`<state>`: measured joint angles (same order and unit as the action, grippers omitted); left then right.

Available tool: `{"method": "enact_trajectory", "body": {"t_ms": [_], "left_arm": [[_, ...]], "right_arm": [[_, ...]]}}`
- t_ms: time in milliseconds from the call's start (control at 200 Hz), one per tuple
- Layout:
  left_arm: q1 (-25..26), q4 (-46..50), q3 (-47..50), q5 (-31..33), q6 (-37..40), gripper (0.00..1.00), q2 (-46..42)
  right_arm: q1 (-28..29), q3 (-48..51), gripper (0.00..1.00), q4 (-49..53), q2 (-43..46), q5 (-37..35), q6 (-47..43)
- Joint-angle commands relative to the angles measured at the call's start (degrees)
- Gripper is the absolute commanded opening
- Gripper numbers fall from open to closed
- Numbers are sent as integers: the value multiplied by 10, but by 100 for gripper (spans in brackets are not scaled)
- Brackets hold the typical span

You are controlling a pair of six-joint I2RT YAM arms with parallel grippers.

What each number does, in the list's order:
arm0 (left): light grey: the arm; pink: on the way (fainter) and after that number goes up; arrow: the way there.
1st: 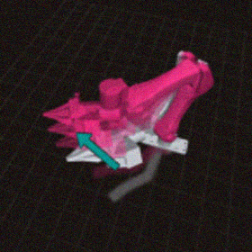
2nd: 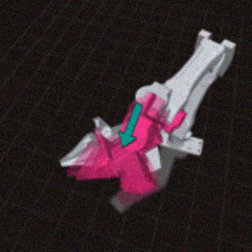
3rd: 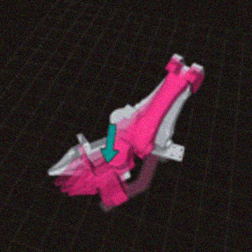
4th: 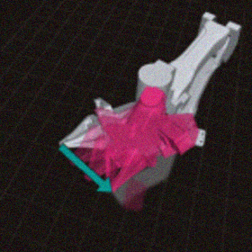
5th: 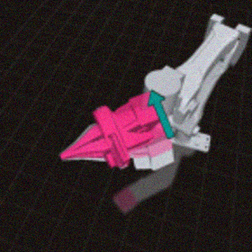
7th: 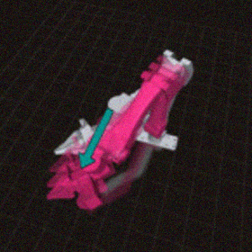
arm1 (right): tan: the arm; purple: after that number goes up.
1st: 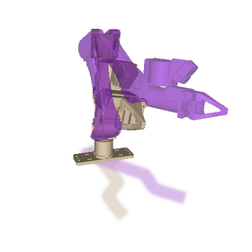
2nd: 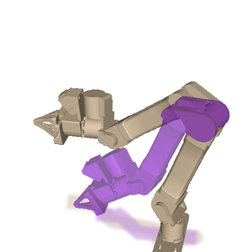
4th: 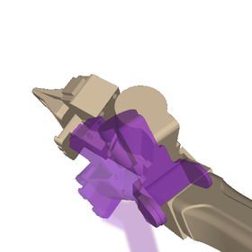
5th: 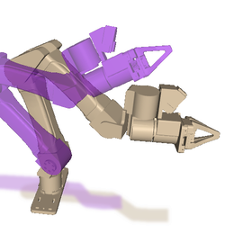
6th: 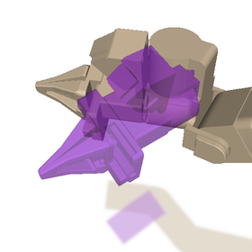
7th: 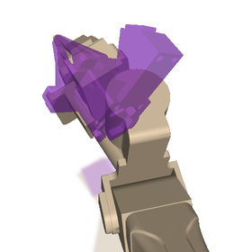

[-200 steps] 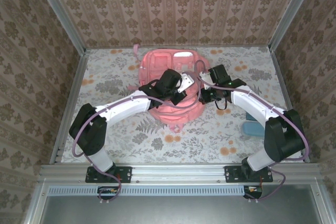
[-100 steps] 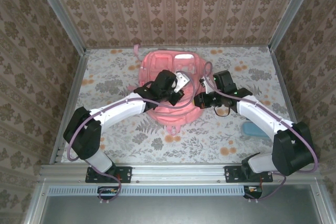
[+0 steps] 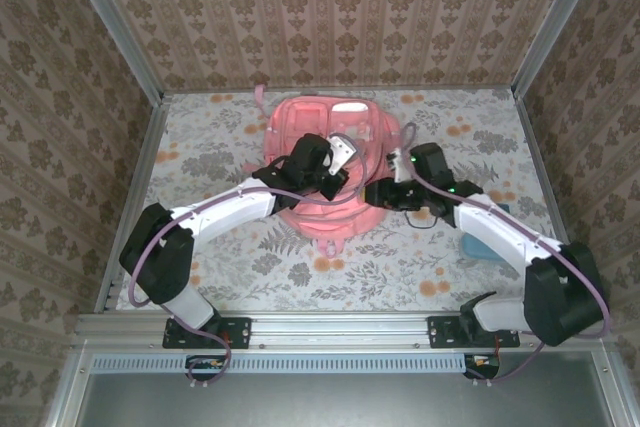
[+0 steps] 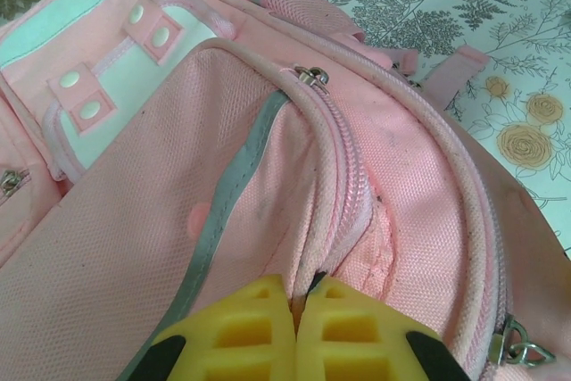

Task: Pack the student bag

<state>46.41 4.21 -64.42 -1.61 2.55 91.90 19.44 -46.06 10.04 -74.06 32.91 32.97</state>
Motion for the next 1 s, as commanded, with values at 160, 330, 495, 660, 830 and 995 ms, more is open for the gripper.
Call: {"method": "enact_trajectory", "body": {"t_ms": [160, 330, 495, 660, 830, 995], "left_arm": [[-18, -41, 13, -13, -22, 0, -37], [-18, -42, 14, -25, -23, 0, -41], [-19, -42, 16, -32, -25, 0, -44], [-19, -41, 17, -37, -27, 0, -46], [-20, -43, 22, -38, -38, 0, -50], [-29, -30, 30, -34, -99, 29, -71]], "right_arm": [[-50, -27, 54, -49, 10, 42, 143], [-50, -60, 54, -69, -45, 62, 226], [-50, -79, 55, -84, -97, 70, 271], [-47, -77, 54, -125, -119, 86, 292], [-39, -82, 51, -164, -139, 107, 319], [-30, -85, 40, -202, -158, 122, 348]]}}
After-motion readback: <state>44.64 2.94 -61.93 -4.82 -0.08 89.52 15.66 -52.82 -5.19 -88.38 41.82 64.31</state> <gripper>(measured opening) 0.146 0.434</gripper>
